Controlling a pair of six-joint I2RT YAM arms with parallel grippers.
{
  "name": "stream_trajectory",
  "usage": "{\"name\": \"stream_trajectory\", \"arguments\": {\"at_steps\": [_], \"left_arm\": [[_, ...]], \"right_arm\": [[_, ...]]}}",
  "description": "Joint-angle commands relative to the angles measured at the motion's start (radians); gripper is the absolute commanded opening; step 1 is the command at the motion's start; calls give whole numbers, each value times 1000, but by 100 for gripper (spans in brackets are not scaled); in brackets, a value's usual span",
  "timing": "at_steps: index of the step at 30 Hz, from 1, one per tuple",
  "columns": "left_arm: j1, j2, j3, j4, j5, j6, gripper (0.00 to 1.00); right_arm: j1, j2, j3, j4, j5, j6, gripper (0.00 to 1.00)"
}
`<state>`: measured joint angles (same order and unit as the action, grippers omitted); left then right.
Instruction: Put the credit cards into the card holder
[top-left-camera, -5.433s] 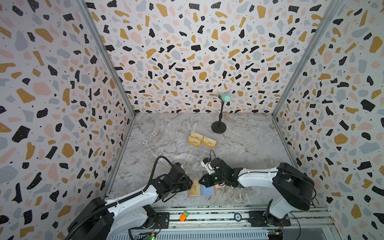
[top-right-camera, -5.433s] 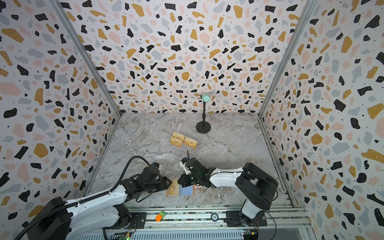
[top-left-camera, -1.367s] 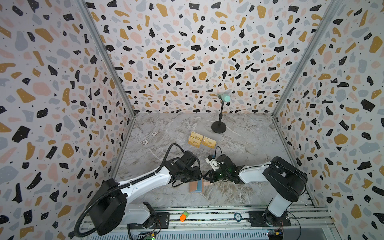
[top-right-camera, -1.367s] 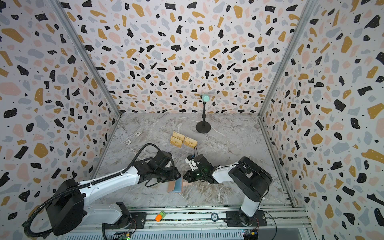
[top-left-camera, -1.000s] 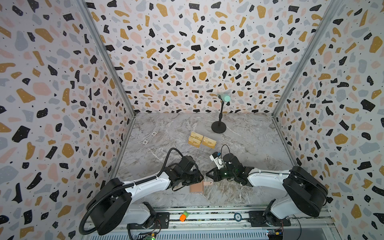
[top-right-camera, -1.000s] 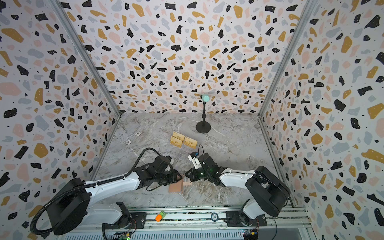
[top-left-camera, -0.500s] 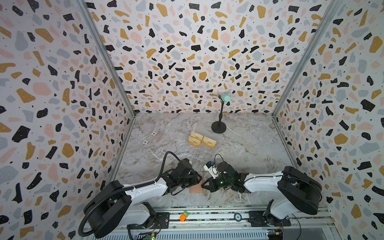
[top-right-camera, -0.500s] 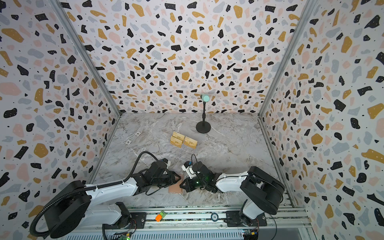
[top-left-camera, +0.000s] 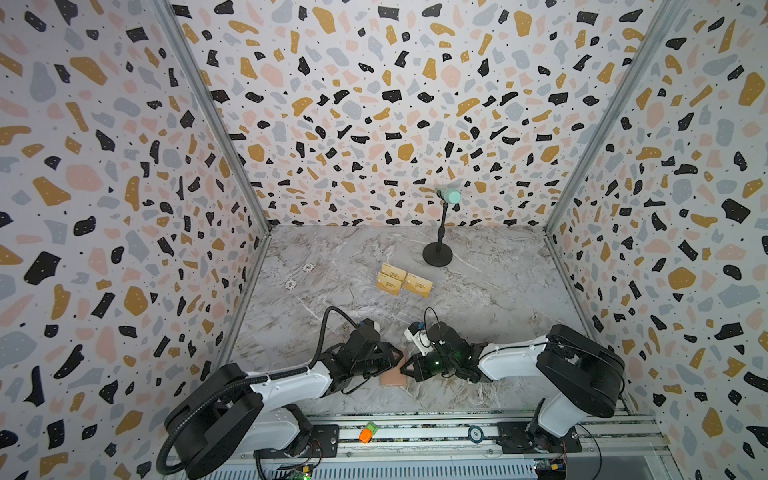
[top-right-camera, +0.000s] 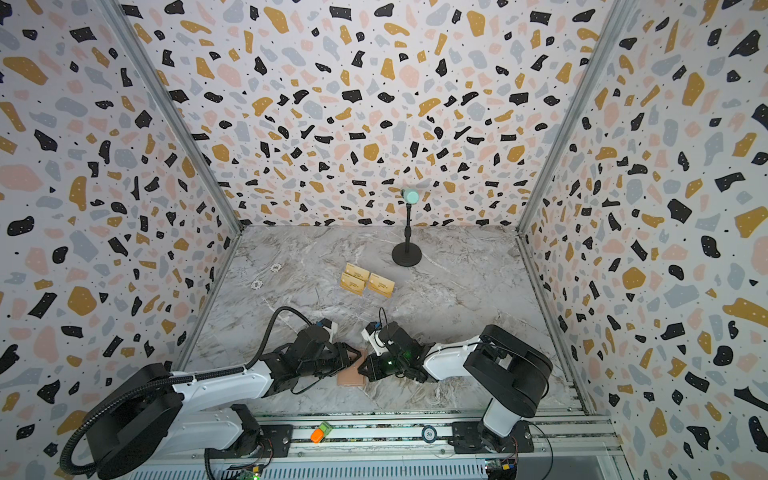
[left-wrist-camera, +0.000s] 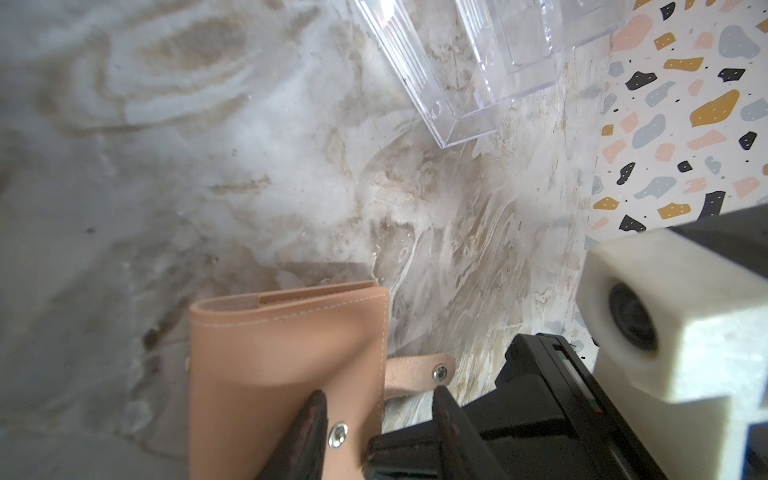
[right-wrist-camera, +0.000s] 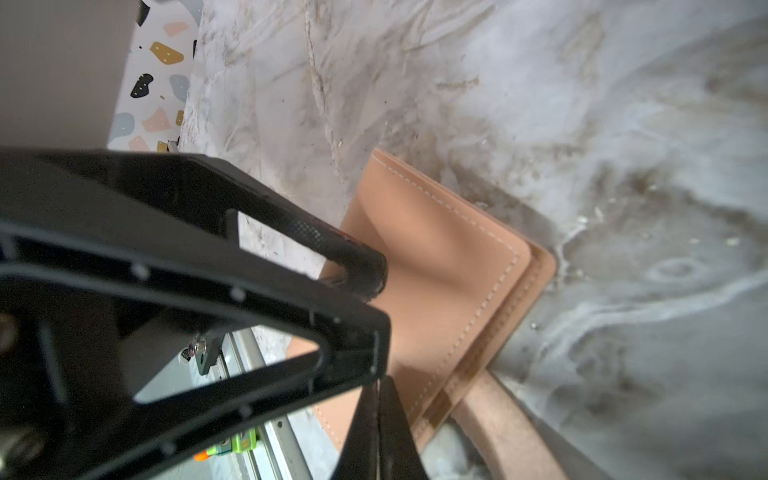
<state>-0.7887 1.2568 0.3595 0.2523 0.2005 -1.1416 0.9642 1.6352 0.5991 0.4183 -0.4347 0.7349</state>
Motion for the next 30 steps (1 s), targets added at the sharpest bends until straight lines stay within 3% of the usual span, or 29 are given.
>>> {"name": "stream_trajectory", "arguments": {"at_steps": [1,5,16,22,30], "left_arm": [[-4,13,-21,34,-7,-16,44],[-1,-6,-2,7,6,2,44],[102,-138,121,-379,32,246,45],[124,-80,151,-481,63,397,36],[123,-1,149,-465,79,447,32]], "right_arm": [[-2,23,40,-53,29,-12,7],[-5,38,46,-101,57,-22,7],[-21,49,42,-158,72,-40,6],[-28,42,45,-171,82,-51,5],[-30,53,60,-180,74,-57,4]]}}
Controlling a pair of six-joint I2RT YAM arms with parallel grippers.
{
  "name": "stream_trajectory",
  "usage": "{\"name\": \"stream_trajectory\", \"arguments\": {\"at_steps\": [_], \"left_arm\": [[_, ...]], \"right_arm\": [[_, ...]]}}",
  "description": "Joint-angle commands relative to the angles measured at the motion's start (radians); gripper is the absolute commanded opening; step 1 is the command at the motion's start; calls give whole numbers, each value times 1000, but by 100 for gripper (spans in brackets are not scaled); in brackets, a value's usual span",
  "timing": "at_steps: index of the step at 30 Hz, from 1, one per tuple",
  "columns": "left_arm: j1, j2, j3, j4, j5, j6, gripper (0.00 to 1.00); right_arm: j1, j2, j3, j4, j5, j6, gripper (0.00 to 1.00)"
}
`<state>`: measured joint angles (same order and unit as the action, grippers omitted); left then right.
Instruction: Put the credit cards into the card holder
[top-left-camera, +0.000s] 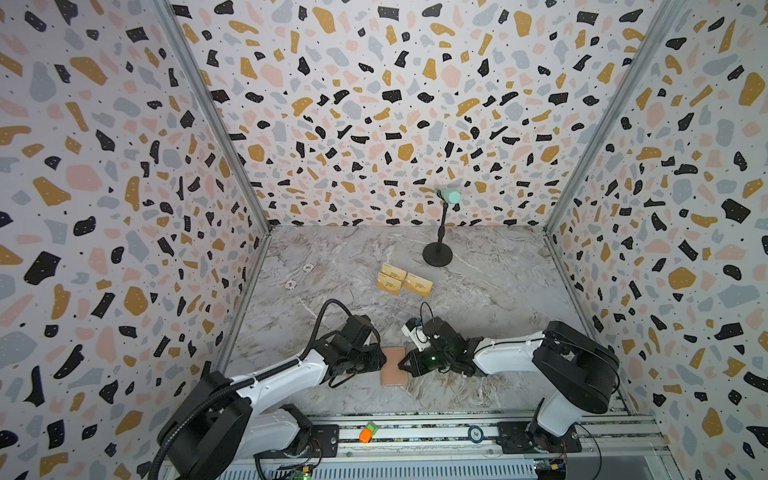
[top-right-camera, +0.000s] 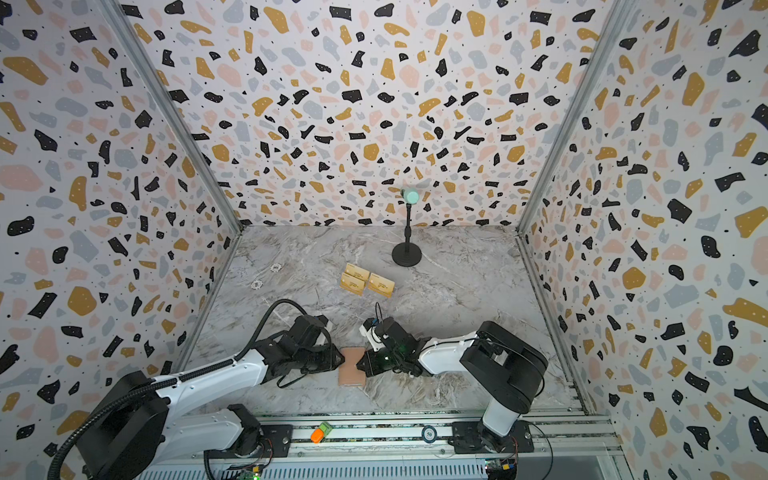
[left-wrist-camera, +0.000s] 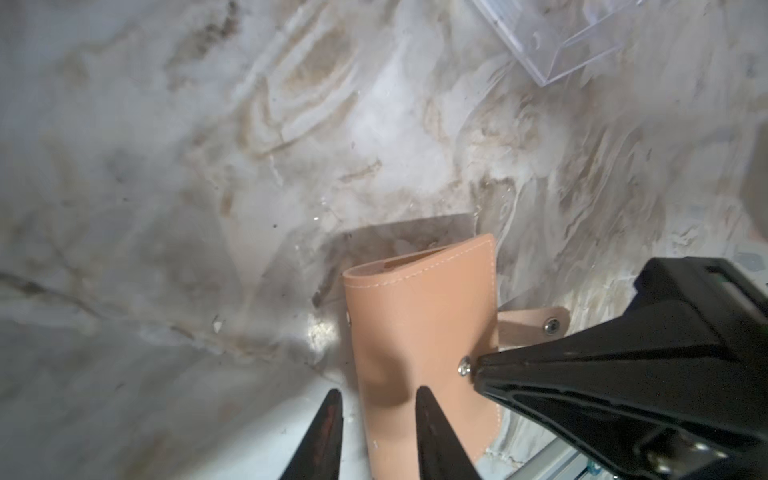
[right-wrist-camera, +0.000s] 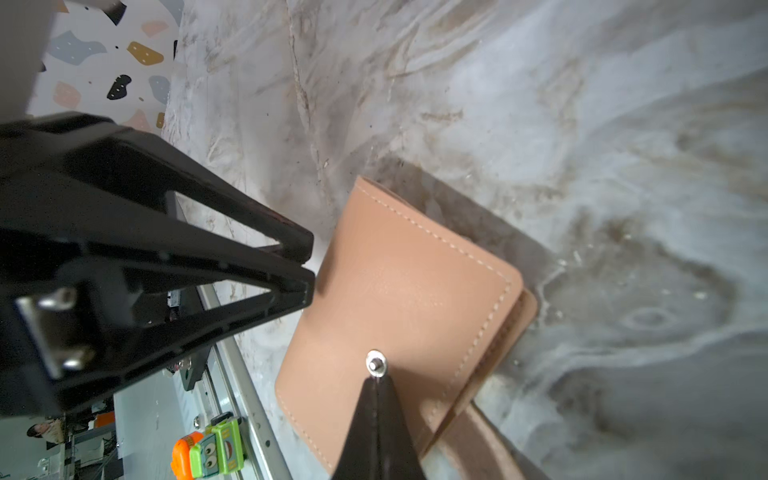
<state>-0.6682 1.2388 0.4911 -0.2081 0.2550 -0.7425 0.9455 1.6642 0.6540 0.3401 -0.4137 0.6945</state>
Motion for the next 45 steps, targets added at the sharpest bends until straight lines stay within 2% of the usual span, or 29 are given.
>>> {"name": "stream_trajectory", "arguments": {"at_steps": [1,19,29,33,37,41,45], "left_arm": [[2,26,17,6,29,47,32],[-19,60,-19,89,75,20,42],[-20,75,-13,71,38,33,41],[-29,85,-17,27,11,66,39],[-66,111,-5,-20,-39,98,38],[-83,121,-12,-37,-70,103,38],[-86,116,-10,-41,-80,104,38]], "right_arm": [[-10,23,7,-103,53,-16,4],[2,-29,51,-156,46,-20,7],[21,-41,47,-165,46,-10,6],[-10,-120,50,-187,26,-9,7],[-60,-185,63,-296,19,-47,8],[-123,-244,29,-386,17,-83,15],[-188,-277,-44,-390,-40,-84,21]]}}
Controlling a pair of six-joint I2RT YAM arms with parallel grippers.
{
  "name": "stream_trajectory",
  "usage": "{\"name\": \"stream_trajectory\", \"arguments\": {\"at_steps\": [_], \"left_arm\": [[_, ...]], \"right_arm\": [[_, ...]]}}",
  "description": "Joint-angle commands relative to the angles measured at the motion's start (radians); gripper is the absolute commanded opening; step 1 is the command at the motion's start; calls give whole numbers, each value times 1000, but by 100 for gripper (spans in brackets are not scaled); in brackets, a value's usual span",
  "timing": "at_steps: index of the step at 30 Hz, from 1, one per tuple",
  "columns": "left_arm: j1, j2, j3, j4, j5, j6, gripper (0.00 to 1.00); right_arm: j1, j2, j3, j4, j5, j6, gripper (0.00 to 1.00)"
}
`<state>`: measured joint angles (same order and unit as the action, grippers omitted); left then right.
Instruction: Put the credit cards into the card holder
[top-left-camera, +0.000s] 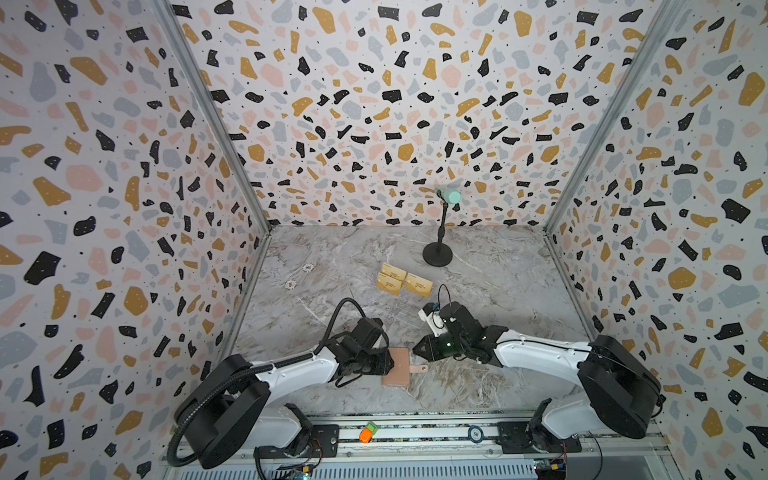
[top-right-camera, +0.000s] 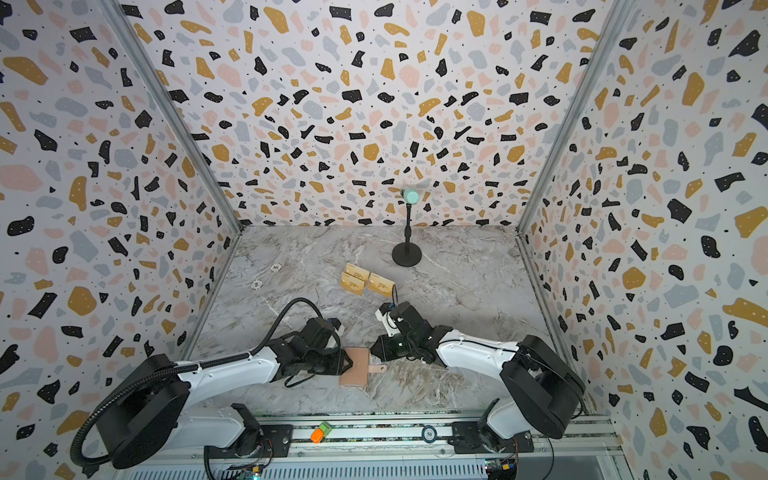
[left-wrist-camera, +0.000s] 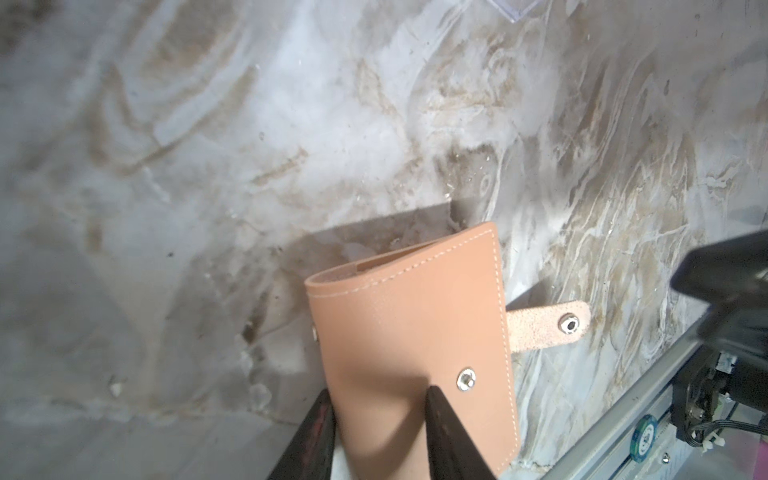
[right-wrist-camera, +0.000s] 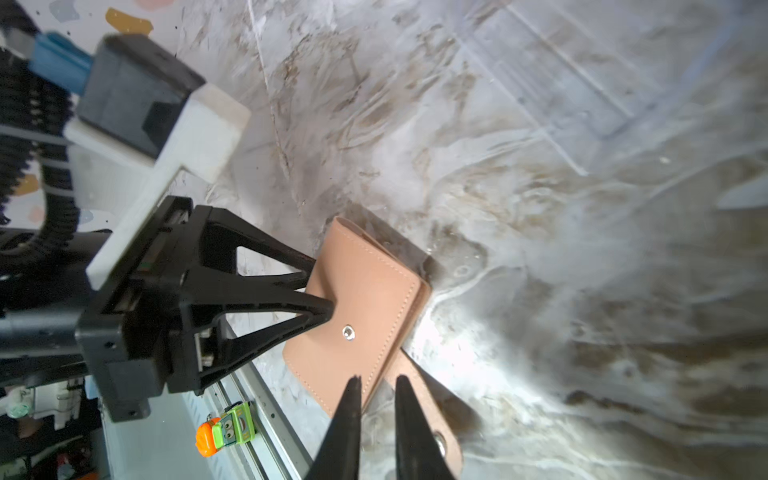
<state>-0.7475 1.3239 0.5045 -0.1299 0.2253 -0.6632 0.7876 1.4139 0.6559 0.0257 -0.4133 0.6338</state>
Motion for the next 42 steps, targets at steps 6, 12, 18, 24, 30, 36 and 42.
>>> {"name": "stream_trajectory", "arguments": {"at_steps": [6,12,18,24,30,36,42], "left_arm": [[-7,30,-16,-123,-52,20,38],[-7,21,-14,-124,-46,11,39],[-6,4,-21,-117,-31,11,38],[-6,-6,-20,-122,-29,9,38],[-8,-11,-21,-120,-26,4,38],[-8,-11,-18,-123,-31,5,38],[-8,-14,-13,-130,-30,5,38]], "right_arm": [[-39,-34,-126,-1,-126,23,25],[-40,-28,-172,72,-170,56,25],[-40,-11,-180,119,-195,69,23],[-40,27,-170,153,-207,69,21],[-41,29,-170,160,-197,67,18],[-42,22,-171,177,-195,75,16],[-42,43,-170,209,-202,88,16]]}}
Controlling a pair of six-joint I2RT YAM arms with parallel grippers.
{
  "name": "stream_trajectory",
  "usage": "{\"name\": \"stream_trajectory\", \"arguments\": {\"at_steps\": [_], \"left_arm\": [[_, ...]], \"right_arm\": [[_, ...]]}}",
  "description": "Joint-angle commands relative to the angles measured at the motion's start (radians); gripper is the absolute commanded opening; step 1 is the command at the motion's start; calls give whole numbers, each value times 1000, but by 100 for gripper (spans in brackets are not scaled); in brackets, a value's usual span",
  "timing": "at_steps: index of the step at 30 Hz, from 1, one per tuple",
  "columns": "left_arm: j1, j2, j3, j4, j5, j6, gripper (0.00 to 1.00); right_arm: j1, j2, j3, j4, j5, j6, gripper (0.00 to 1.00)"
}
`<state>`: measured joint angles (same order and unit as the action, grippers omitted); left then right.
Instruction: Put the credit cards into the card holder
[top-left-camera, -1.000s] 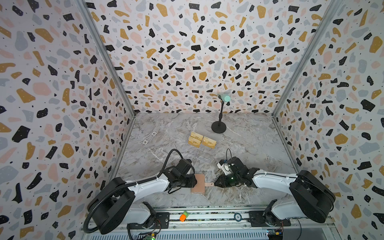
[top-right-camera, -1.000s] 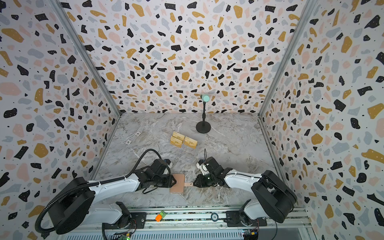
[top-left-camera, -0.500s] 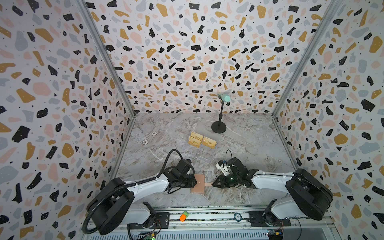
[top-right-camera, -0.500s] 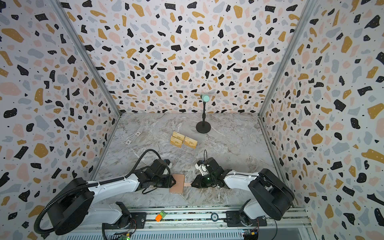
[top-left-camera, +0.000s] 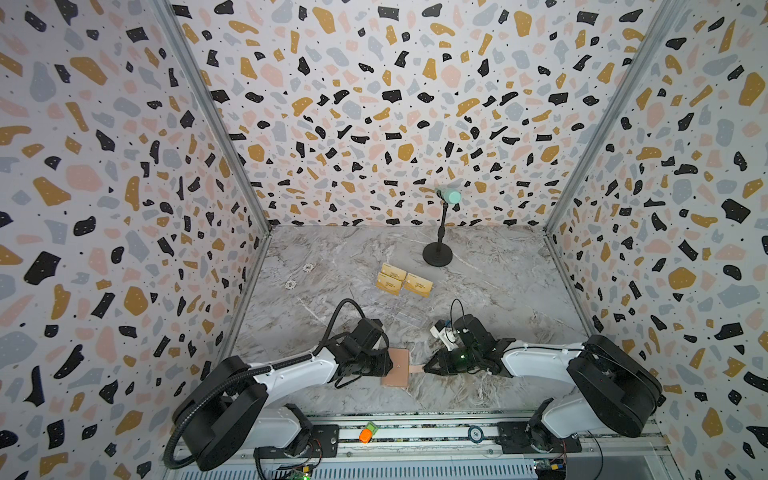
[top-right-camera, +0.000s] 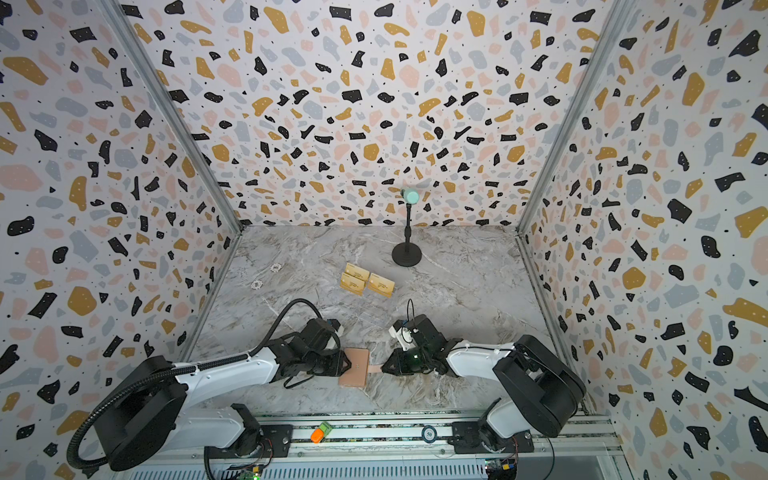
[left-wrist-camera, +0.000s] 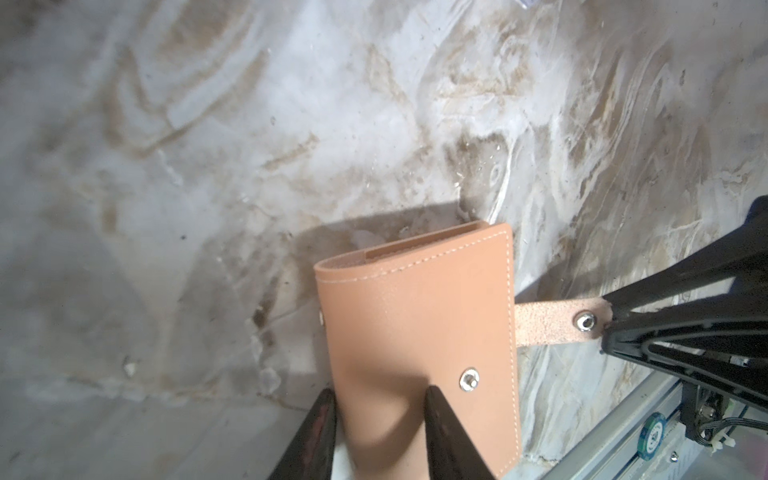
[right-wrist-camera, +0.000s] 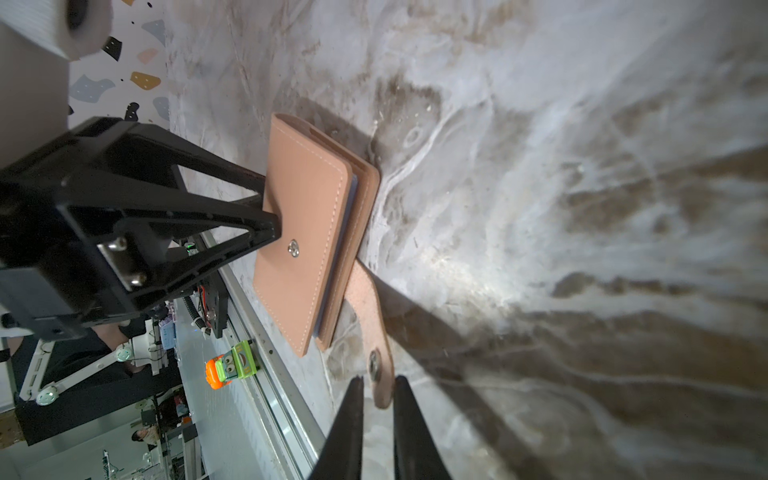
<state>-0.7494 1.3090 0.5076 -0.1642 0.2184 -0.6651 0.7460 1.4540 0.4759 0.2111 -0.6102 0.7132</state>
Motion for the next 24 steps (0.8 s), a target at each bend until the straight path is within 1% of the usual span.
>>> {"name": "stream_trajectory", "arguments": {"at_steps": [1,11,12,17,24], "left_arm": [[-7,-3,-17,-96,-24,6,38],[-7,0,-18,-86,-21,4,38],[-7,2,-18,-86,-22,4,38],[-8,2,-17,-82,-19,1,38],[-14,9,-14,-73,-18,-4,37]], "right_arm": [[0,3,10,28,-6,12,16],[0,29,10,37,-10,9,16],[0,29,10,38,-9,9,14],[0,14,9,36,-10,11,1],[0,-11,19,24,-11,8,0]]}}
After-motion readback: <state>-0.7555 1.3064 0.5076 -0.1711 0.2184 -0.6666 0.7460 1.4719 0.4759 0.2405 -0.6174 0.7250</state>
